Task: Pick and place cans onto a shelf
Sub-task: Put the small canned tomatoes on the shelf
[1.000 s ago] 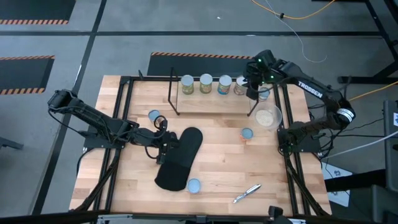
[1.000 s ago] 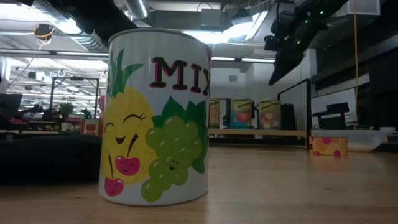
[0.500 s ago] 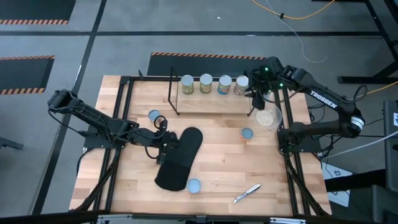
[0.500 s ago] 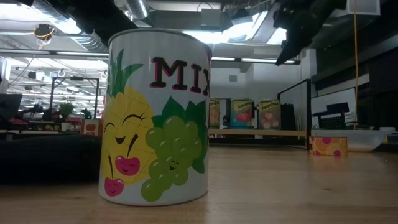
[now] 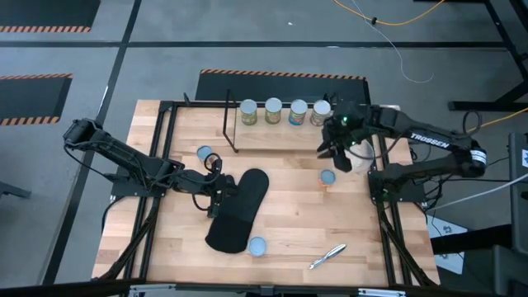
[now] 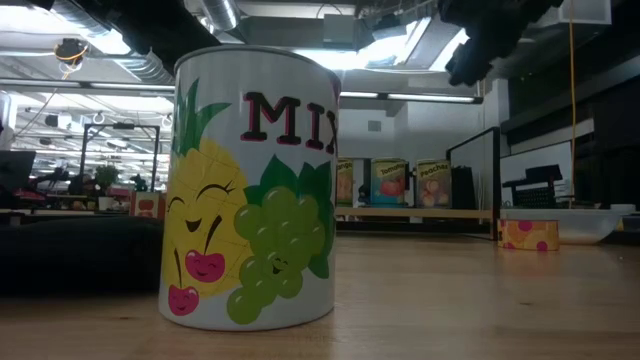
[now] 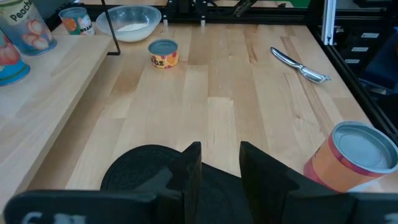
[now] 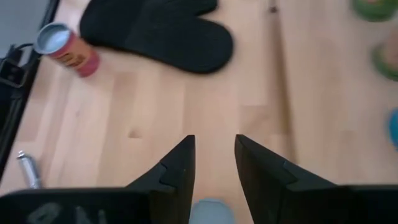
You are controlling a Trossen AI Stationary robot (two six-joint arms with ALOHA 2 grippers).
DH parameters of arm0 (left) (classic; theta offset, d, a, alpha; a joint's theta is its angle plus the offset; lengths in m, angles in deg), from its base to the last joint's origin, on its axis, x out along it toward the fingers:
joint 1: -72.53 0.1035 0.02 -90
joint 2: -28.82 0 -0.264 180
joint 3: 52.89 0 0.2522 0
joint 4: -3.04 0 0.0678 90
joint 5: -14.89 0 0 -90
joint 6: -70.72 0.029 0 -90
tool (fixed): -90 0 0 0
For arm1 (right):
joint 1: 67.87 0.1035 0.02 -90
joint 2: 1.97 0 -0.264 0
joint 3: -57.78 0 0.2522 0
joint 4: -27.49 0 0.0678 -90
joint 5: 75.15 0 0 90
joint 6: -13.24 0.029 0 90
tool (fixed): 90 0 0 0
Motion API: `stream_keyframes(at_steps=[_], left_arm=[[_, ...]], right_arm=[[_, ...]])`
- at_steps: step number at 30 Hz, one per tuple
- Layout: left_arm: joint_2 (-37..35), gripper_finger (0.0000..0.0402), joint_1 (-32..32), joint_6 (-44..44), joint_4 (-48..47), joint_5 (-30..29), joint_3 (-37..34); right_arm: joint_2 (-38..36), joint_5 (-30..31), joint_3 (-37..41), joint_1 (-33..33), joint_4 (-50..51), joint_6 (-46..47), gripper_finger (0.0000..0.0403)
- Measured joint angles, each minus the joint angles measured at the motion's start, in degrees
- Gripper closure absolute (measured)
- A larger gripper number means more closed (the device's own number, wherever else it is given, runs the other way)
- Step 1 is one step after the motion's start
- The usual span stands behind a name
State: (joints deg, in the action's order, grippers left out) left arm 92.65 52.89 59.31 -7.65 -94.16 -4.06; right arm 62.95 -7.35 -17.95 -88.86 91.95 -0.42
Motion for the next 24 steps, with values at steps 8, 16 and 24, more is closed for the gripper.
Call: stream_keyframes(at_steps=[8,16,24], left_arm=[[0.0,0.0299,0.0,0.9,0.0,-0.6,0.0],[0.0,0.0300,0.6,1.5,0.1,-11.1,0.0],[0.0,0.0302,4.5,1.3,-0.1,-14.8,2.8]], right_arm=[[0.0,0.0,6.5,7.8,-7.4,4.9,0.0285],[0.0,0.1,14.5,12.4,-17.4,6.7,0.0285],[0.0,0.1,20.0,13.3,-24.1,10.6,0.0285]])
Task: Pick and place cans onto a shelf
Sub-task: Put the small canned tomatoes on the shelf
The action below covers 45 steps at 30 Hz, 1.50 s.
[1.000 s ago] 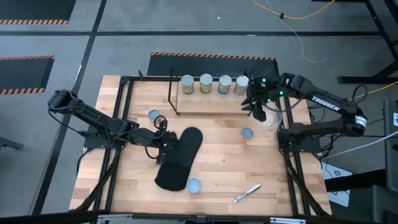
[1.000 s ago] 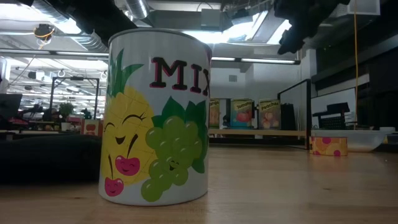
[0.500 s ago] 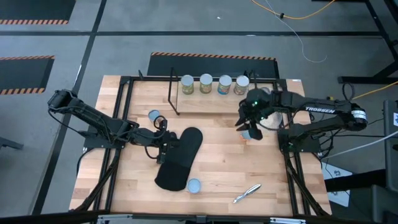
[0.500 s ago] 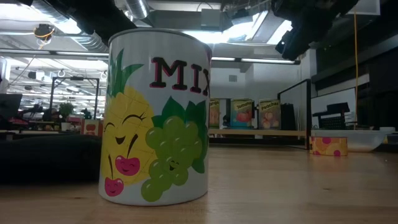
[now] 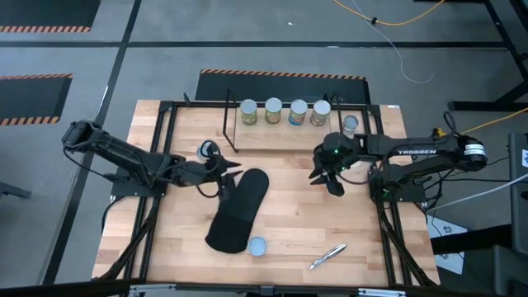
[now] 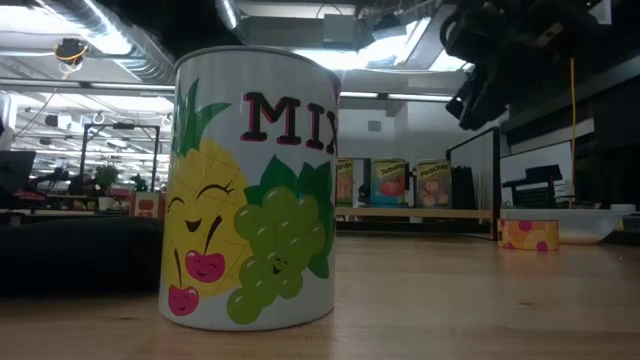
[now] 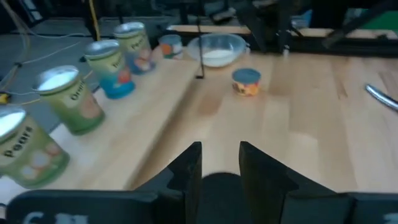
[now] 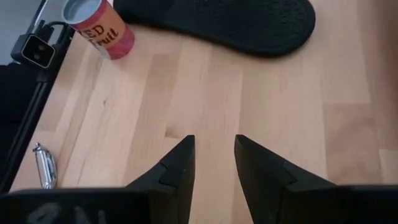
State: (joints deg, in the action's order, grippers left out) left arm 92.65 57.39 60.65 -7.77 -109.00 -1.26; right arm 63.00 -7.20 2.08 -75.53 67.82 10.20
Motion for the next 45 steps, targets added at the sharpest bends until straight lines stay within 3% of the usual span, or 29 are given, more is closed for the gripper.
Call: stream_keyframes(at_steps=[4,12,18,23,35,45], left_arm=[[0.0,0.0303,2.7,-0.1,-6.6,0.6,3.0],[0.0,0.0303,7.2,-4.7,-32.9,7.2,10.1],[0.0,0.0303,8.8,-4.8,-51.4,11.8,11.0],[0.0,0.0303,10.0,-4.8,-62.4,12.3,11.0],[0.0,0.0303,15.1,0.2,-59.8,12.4,4.5],[0.3,0.0303,19.9,1.5,-59.0,14.1,4.7]], right_arm=[[0.0,0.1,1.6,0.0,-0.4,0.0,0.0285],[0.0,0.0,2.3,0.0,-1.7,0.0,0.0285],[0.0,0.0,2.3,0.0,-1.9,0.0,0.0285],[0.0,0.0,2.3,0.0,-2.0,-0.2,0.0285],[0.0,0.0,2.3,0.0,-2.0,-0.5,0.0285],[0.0,0.0,2.3,0.0,-3.3,-0.6,0.0285]])
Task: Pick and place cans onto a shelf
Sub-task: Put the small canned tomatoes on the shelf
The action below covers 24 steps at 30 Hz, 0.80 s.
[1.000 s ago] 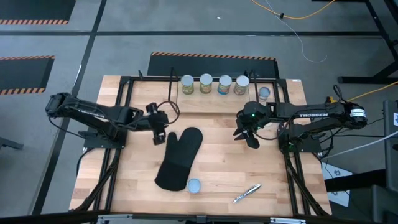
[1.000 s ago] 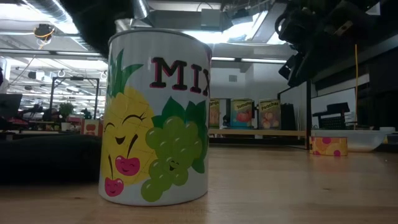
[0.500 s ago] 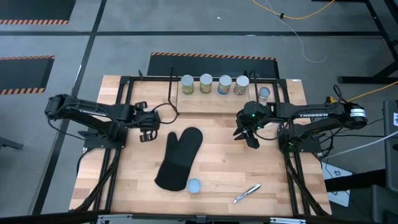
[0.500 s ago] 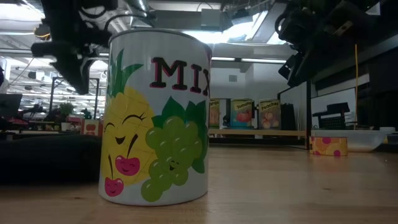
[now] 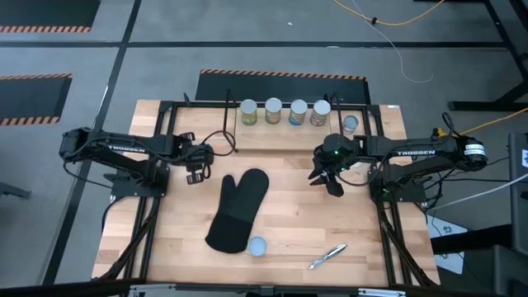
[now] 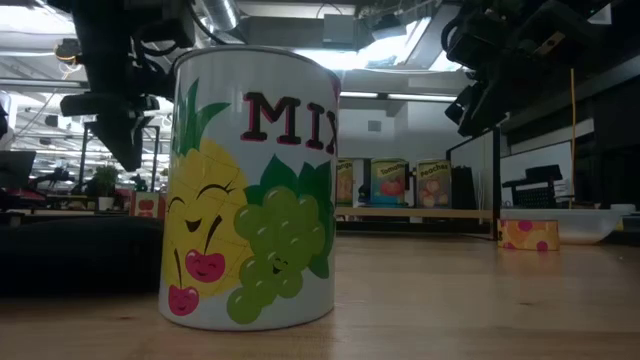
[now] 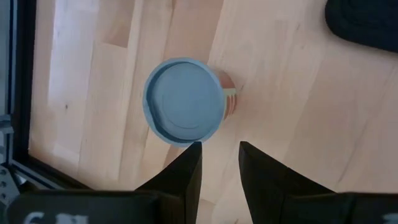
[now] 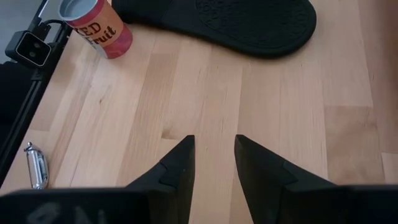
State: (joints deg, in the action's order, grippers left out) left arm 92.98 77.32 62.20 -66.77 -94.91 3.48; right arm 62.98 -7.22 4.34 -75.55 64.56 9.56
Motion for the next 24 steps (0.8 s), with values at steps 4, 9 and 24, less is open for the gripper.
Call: stream_keyframes(at_steps=[4,9,24], left_arm=[[0.0,0.0303,1.4,0.7,0.2,1.2,0.0],[0.2,0.0303,2.2,0.8,0.5,1.4,0.0],[8.0,0.0303,2.4,2.7,14.7,-1.8,0.3]], right_arm=[[0.0,0.0,0.0,0.0,0.0,-0.6,0.0285],[0.0,0.2,0.0,0.0,0.0,-1.3,0.0285],[0.0,1.5,0.0,0.0,-0.4,-1.2,0.0285]])
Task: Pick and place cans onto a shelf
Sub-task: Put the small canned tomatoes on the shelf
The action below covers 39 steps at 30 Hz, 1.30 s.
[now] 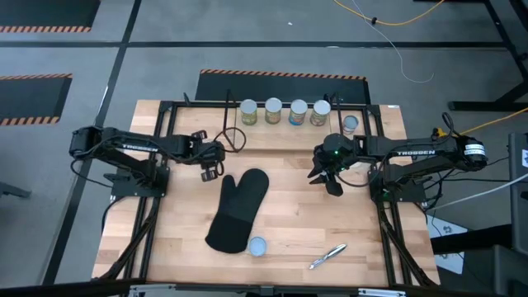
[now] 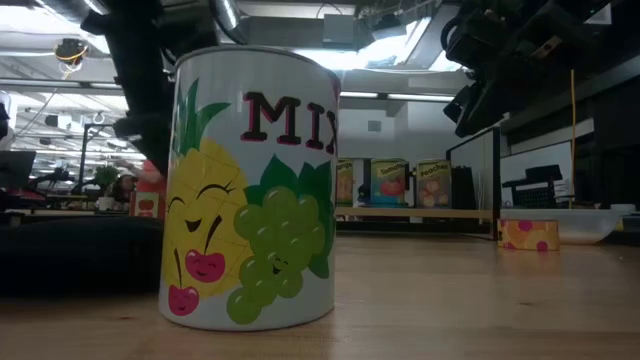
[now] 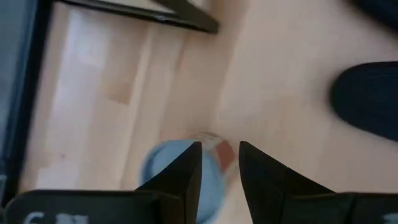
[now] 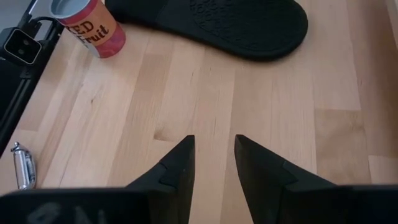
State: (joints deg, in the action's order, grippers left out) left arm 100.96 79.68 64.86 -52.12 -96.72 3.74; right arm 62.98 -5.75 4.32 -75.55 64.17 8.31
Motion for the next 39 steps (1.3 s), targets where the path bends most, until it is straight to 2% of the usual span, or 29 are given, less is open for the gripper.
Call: stream_keyframes(at_steps=[20,39], left_arm=[[1.8,0.0303,3.5,-14.5,-2.4,3.1,0.0],[1.8,0.0303,3.5,-19.5,-4.1,3.6,0.0]], right_arm=[[0.0,0.0,0.0,0.0,-0.5,0.2,0.0285],[0.0,0.0,0.0,0.0,-0.4,0.2,0.0285]])
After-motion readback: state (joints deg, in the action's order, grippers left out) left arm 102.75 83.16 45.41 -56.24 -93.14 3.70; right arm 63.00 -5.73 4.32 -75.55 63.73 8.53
